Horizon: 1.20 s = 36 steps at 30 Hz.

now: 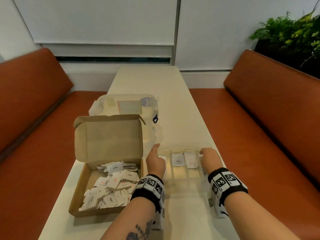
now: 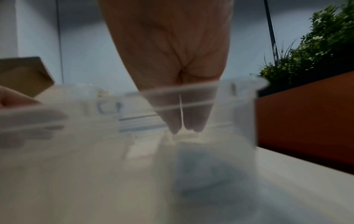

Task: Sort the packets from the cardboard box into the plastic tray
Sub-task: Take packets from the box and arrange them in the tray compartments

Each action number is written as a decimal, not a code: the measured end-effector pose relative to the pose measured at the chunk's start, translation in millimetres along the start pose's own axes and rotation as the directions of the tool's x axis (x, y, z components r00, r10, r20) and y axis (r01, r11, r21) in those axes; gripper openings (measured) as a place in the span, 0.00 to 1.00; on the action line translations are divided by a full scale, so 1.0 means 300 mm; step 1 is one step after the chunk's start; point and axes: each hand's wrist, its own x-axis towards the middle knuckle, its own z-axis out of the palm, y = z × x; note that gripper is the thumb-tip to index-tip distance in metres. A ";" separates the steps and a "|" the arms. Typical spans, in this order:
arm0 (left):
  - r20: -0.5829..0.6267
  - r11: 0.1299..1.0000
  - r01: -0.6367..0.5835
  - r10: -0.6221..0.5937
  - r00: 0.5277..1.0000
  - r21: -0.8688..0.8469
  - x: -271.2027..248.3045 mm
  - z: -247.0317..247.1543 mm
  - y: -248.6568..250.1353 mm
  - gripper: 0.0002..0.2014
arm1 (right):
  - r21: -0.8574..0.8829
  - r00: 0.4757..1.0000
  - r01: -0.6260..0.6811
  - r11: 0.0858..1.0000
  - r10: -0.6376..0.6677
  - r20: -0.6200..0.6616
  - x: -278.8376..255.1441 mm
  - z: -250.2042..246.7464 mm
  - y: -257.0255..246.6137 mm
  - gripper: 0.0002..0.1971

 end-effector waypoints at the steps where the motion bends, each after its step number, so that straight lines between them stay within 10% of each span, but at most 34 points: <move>1: 0.007 1.000 -0.007 0.007 1.000 -0.008 -0.006 -0.004 0.005 0.30 | 0.030 0.999 0.016 0.999 -0.015 -0.040 -0.005 -0.011 -0.019 0.17; 8: -0.018 0.988 -0.095 0.093 0.995 -0.125 -0.029 -0.090 0.084 0.11 | 0.289 0.963 0.246 0.925 -0.200 -0.181 -0.111 -0.078 -0.316 0.08; 13: -0.137 0.985 0.116 -0.098 0.986 0.129 0.035 -0.297 0.071 0.11 | 0.442 0.936 0.318 0.838 -0.352 -0.006 -0.255 0.000 -0.546 0.05; 21: -0.143 0.663 0.461 -0.476 0.868 0.590 0.018 -0.550 -0.127 0.22 | 0.168 0.825 0.428 0.888 -0.460 0.327 -0.414 0.221 -0.685 0.13; 30: 0.006 0.303 0.207 -0.576 0.817 0.930 0.011 -0.563 -0.149 0.38 | 0.057 0.853 0.383 0.922 -0.377 0.362 -0.450 0.285 -0.682 0.16; 36: 0.131 0.299 0.093 -0.650 0.749 0.950 0.023 -0.558 -0.115 0.29 | 0.070 0.882 0.298 0.952 -0.303 0.362 -0.451 0.301 -0.664 0.23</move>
